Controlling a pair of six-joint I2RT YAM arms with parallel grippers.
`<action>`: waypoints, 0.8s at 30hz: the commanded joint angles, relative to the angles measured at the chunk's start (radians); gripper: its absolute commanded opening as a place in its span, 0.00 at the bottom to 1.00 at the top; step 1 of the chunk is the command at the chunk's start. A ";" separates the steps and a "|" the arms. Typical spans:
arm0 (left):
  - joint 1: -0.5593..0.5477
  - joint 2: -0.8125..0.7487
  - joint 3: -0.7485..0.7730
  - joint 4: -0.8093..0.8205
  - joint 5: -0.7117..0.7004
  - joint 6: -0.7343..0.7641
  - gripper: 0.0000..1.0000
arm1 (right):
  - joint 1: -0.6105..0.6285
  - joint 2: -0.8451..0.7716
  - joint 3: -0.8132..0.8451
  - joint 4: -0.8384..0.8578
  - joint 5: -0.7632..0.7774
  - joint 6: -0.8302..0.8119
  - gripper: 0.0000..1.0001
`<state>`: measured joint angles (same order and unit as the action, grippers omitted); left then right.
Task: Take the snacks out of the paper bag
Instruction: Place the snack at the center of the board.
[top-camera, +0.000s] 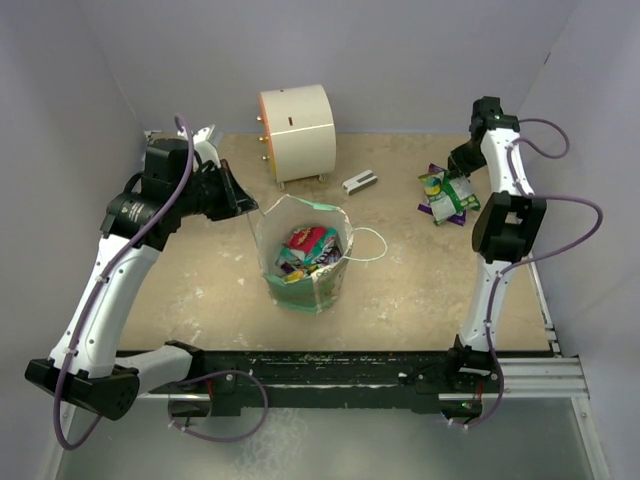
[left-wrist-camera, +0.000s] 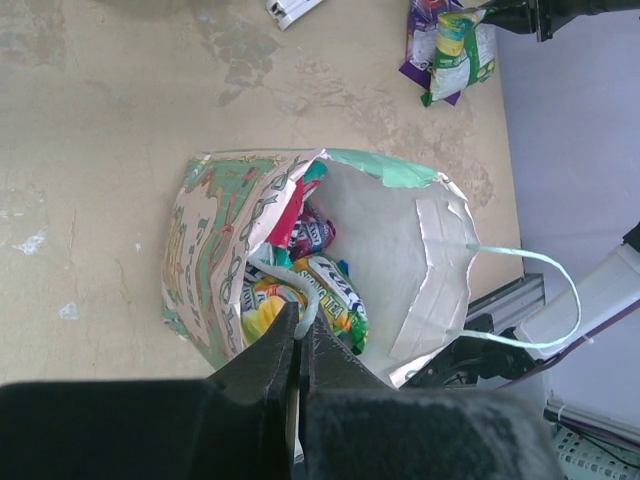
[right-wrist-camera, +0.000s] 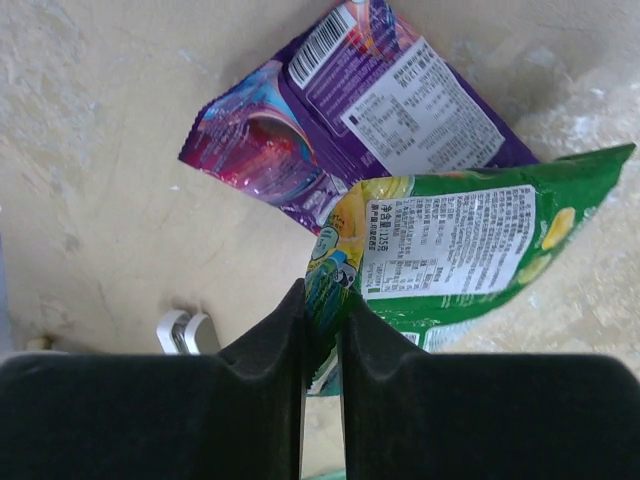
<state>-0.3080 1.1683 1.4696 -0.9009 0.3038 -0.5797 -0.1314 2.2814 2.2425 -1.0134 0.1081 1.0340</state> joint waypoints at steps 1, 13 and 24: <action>0.003 0.009 0.066 0.051 -0.029 0.030 0.00 | -0.008 0.026 0.056 0.104 -0.001 0.019 0.17; 0.003 0.034 0.093 0.059 -0.011 0.036 0.00 | -0.010 0.140 0.052 0.293 -0.008 -0.048 0.22; 0.003 0.009 0.068 0.083 0.000 -0.008 0.00 | -0.010 -0.003 0.027 0.301 -0.037 -0.234 0.77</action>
<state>-0.3080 1.2102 1.5093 -0.9066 0.2844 -0.5652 -0.1337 2.4180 2.2658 -0.7246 0.0826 0.9070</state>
